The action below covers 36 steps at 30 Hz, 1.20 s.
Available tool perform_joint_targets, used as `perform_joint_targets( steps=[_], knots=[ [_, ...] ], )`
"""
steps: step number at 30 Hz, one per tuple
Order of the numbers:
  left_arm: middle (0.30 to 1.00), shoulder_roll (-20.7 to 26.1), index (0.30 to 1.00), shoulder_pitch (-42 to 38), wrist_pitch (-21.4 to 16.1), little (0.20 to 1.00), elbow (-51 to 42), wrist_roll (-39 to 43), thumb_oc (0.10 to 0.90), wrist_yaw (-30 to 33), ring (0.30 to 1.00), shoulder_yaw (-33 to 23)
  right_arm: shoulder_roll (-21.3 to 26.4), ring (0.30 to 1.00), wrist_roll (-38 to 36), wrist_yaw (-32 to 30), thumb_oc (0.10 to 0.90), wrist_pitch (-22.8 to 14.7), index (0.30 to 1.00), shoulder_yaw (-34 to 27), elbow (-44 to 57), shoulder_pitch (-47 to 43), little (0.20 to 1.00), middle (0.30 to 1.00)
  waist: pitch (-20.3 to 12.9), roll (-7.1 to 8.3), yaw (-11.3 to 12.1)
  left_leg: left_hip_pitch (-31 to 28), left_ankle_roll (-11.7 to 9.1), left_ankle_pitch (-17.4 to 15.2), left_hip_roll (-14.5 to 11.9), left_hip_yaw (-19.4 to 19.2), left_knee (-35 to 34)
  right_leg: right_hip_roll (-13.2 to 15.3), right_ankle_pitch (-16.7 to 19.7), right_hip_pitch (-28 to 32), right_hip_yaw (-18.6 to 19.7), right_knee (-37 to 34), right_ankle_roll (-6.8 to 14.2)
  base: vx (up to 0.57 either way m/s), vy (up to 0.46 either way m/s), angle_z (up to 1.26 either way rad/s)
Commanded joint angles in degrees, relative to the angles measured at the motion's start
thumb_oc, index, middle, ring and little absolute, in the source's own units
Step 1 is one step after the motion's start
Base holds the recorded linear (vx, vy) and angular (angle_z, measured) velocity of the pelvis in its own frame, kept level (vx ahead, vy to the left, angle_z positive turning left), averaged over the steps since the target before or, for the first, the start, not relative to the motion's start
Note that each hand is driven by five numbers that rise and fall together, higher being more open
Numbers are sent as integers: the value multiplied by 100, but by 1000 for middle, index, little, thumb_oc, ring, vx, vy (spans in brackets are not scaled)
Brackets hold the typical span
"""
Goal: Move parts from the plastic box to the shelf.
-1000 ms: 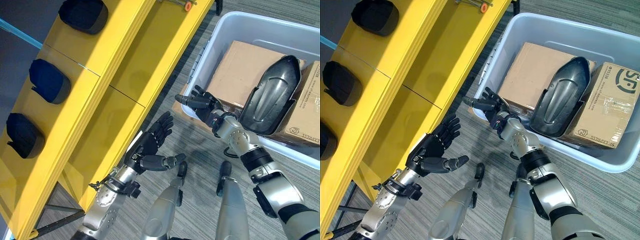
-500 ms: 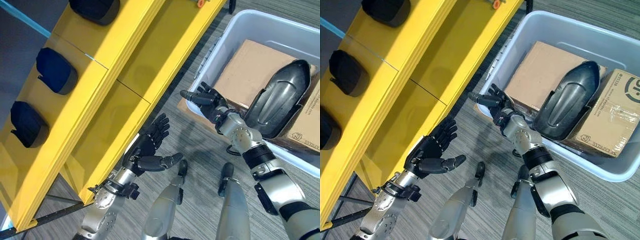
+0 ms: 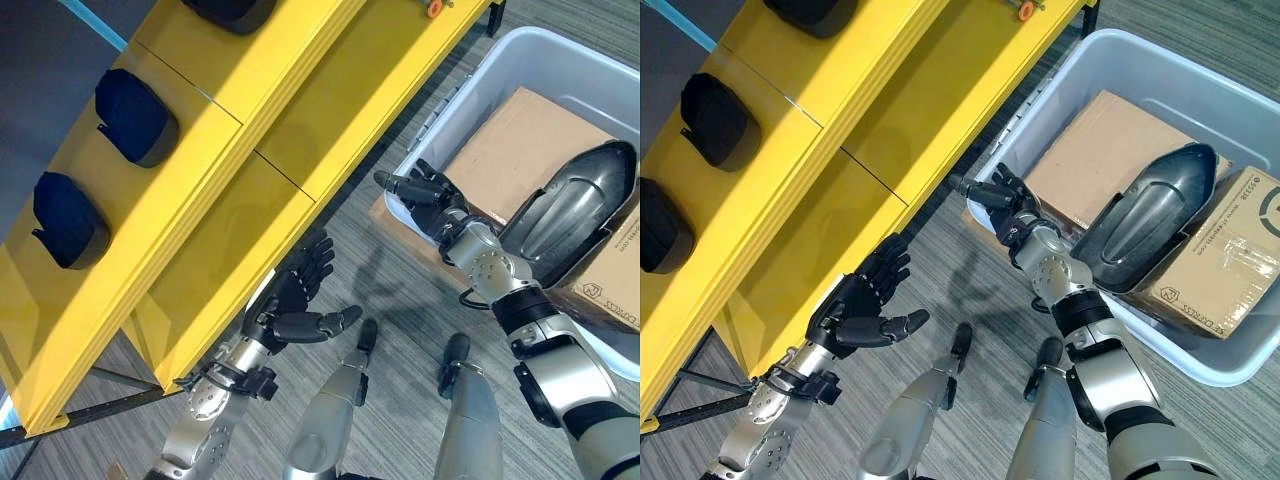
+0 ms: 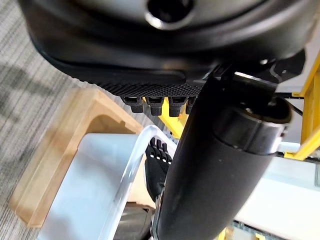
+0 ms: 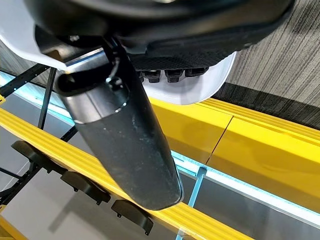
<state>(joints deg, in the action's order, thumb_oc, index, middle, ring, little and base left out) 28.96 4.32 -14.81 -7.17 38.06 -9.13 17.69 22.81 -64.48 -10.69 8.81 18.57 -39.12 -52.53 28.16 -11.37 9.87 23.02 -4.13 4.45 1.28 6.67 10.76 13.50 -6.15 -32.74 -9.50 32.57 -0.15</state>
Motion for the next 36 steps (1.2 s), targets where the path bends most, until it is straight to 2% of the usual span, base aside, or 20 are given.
perform_joint_targets(
  steps=[1,10,16,30,36],
  knots=[
    [1000,419,1000,-19,-423,1000,-965,237,900,14,1000,-35,-534,1000,-357,501,900,-213,1000,280,304,-1279,1000,1000,163,-303,343,27,397,-991,-176,-432,677,402,-388,672,221,-430,328,7,-9,5],
    [1000,607,1000,-9,-407,1000,-1060,99,900,90,1000,-64,-419,1000,-392,735,900,-424,1000,155,12,-1360,1000,1000,163,-71,521,224,447,-1024,-188,-341,817,332,-370,810,15,-513,336,-7,-58,10],
    [1000,618,1000,-13,-398,1000,-1042,82,900,151,1000,-50,-317,1000,-235,1099,900,-319,1000,154,-173,-1480,1000,1000,163,-32,537,156,438,-1018,-195,-356,808,342,-345,947,-36,-609,342,0,0,0],
    [1000,733,1000,-19,-334,1000,-1099,123,900,188,1000,-142,-339,1000,-16,1078,900,-279,1000,321,59,-1563,1000,1000,163,78,610,190,462,-1034,-183,-309,906,276,-339,1084,-88,-675,332,-3,-4,0],
    [1000,716,1000,-53,-336,1000,-1085,94,900,214,1000,-131,-351,1000,94,1459,900,-168,1000,361,-40,-1579,1000,1000,163,91,637,185,465,-1019,-195,-300,910,268,-339,1127,-134,-690,324,-3,-2,2]
  ],
)
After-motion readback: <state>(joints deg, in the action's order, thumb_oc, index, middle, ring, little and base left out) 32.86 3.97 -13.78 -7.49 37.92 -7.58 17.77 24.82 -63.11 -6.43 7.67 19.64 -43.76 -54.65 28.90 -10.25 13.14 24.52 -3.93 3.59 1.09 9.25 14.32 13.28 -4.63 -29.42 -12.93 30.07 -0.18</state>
